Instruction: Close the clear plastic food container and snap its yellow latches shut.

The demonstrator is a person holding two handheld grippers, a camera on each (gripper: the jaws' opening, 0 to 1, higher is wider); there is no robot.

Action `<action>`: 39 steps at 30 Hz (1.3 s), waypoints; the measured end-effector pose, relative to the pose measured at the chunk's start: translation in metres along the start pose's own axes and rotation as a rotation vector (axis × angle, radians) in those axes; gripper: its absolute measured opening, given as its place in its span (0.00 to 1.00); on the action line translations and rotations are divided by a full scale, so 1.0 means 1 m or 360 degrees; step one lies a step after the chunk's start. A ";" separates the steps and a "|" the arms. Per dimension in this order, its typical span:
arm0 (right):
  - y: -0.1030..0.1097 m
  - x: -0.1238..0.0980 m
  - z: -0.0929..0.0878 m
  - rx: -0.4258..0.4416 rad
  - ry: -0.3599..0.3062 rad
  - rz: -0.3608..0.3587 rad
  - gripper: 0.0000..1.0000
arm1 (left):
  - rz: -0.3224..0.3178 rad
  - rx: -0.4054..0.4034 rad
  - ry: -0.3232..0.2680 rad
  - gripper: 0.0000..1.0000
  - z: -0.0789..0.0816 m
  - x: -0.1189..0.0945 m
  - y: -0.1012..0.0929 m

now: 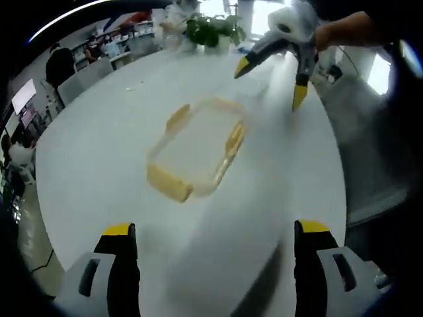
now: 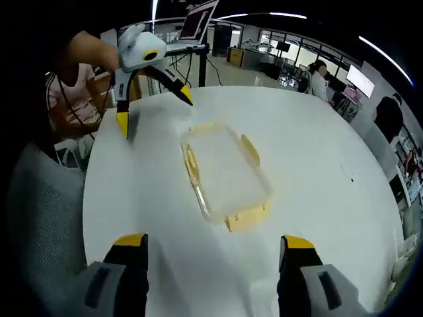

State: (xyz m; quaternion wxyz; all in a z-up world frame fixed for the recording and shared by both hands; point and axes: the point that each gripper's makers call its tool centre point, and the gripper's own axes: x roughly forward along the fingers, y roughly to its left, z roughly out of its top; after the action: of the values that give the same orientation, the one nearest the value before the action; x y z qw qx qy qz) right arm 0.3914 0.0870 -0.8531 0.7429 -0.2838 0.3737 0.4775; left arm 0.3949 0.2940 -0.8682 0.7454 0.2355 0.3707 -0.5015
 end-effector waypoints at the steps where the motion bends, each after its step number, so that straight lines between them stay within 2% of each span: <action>1: -0.001 0.001 -0.001 -0.0006 0.0010 0.0007 0.82 | -0.0005 0.0010 0.0000 0.97 0.001 0.000 0.001; 6: -0.006 0.005 -0.004 -0.0073 0.0057 0.0040 0.82 | -0.0076 0.0128 0.0023 0.97 0.006 0.006 0.002; 13: -0.016 0.012 0.002 -0.0177 0.0075 0.0088 0.80 | -0.0157 0.0291 0.0069 0.96 0.012 0.017 0.007; 16: -0.020 0.017 0.004 -0.0221 0.0089 0.0138 0.79 | -0.0186 0.0315 0.0053 0.95 0.017 0.019 0.012; 22: -0.030 0.021 0.006 -0.0285 0.0103 0.0156 0.75 | -0.0243 0.0329 0.0053 0.94 0.021 0.020 0.023; 26: -0.031 0.024 0.003 -0.0411 0.0147 0.0210 0.71 | -0.0285 0.0342 0.0047 0.88 0.023 0.021 0.028; 28: -0.032 0.027 0.000 -0.0507 0.0184 0.0233 0.68 | -0.0323 0.0401 0.0020 0.83 0.027 0.022 0.026; 32: -0.035 0.037 -0.003 -0.0550 0.0220 0.0252 0.63 | -0.0385 0.0540 0.0107 0.80 0.020 0.028 0.027; 34: -0.038 0.040 -0.003 -0.0581 0.0253 0.0256 0.56 | -0.0413 0.0586 0.0142 0.76 0.018 0.032 0.028; 36: -0.038 0.042 -0.003 -0.0588 0.0260 0.0276 0.50 | -0.0404 0.0637 0.0174 0.72 0.015 0.035 0.032; 37: -0.037 0.043 -0.002 -0.0589 0.0267 0.0303 0.49 | -0.0356 0.0706 0.0182 0.72 0.015 0.039 0.040; 38: -0.040 0.044 0.000 -0.0583 0.0262 0.0300 0.49 | -0.0400 0.0620 0.0157 0.71 0.020 0.038 0.038; 39: -0.041 0.045 0.002 -0.0583 0.0256 0.0297 0.47 | -0.0405 0.0609 0.0126 0.67 0.024 0.038 0.038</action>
State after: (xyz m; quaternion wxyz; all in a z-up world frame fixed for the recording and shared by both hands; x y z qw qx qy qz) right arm 0.4416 0.0952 -0.8866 0.5993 -0.4153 0.3635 0.5799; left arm 0.4463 0.2693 -0.8841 0.6028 0.3434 0.3247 -0.6429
